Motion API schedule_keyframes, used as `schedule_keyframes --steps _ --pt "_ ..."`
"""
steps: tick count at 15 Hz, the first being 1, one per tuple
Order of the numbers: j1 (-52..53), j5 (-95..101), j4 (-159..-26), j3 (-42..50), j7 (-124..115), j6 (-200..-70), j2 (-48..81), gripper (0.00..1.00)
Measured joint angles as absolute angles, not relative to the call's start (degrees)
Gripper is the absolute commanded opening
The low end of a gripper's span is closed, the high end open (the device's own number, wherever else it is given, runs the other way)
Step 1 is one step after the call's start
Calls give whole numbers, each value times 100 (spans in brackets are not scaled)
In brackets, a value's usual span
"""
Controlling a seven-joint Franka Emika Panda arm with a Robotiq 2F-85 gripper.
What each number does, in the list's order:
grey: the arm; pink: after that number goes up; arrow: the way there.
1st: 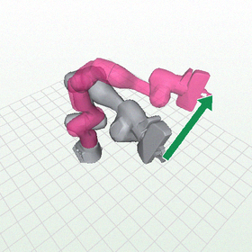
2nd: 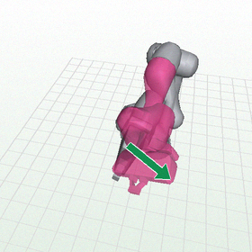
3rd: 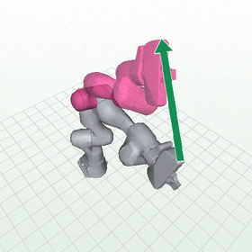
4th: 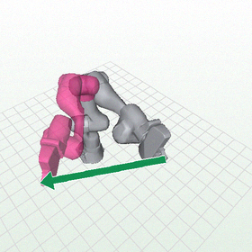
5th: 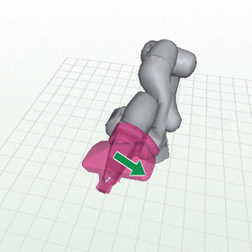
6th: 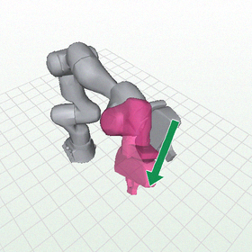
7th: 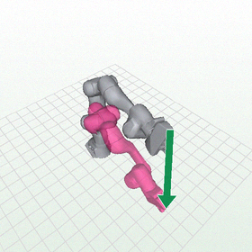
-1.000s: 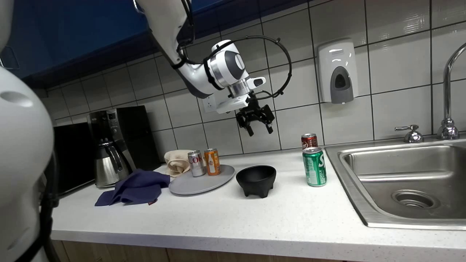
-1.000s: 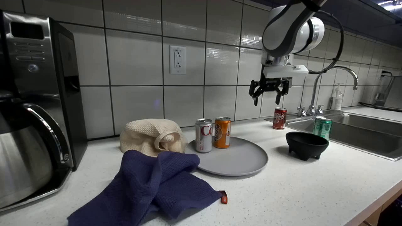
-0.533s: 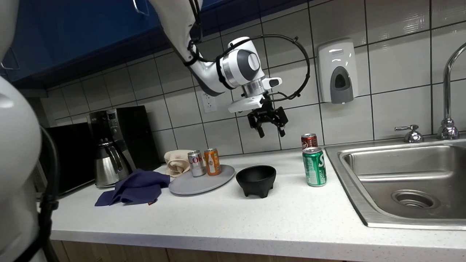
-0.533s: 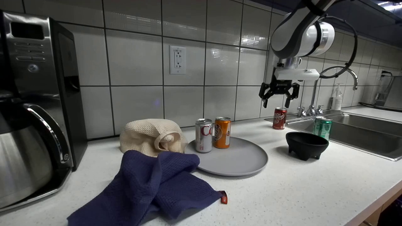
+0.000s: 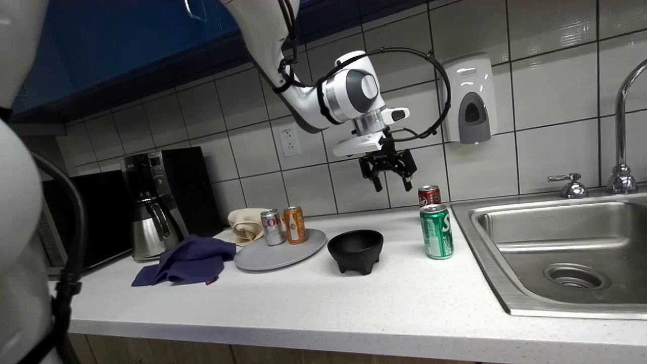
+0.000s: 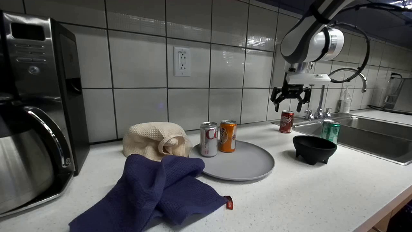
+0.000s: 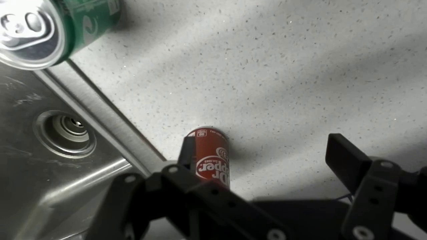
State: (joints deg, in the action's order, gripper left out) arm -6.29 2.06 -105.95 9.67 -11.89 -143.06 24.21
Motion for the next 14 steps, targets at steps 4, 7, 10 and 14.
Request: schedule_keyframes --steps 4,7,10,14 --pt "-717 182 -10223 967 -1188 -14118 2714 100" --pt "-788 135 -9951 968 -1188 -13997 2933 100" --pt "-852 107 -9698 968 -1188 -13867 3123 100" --pt "-910 66 -9387 967 -1188 -13682 3346 100"
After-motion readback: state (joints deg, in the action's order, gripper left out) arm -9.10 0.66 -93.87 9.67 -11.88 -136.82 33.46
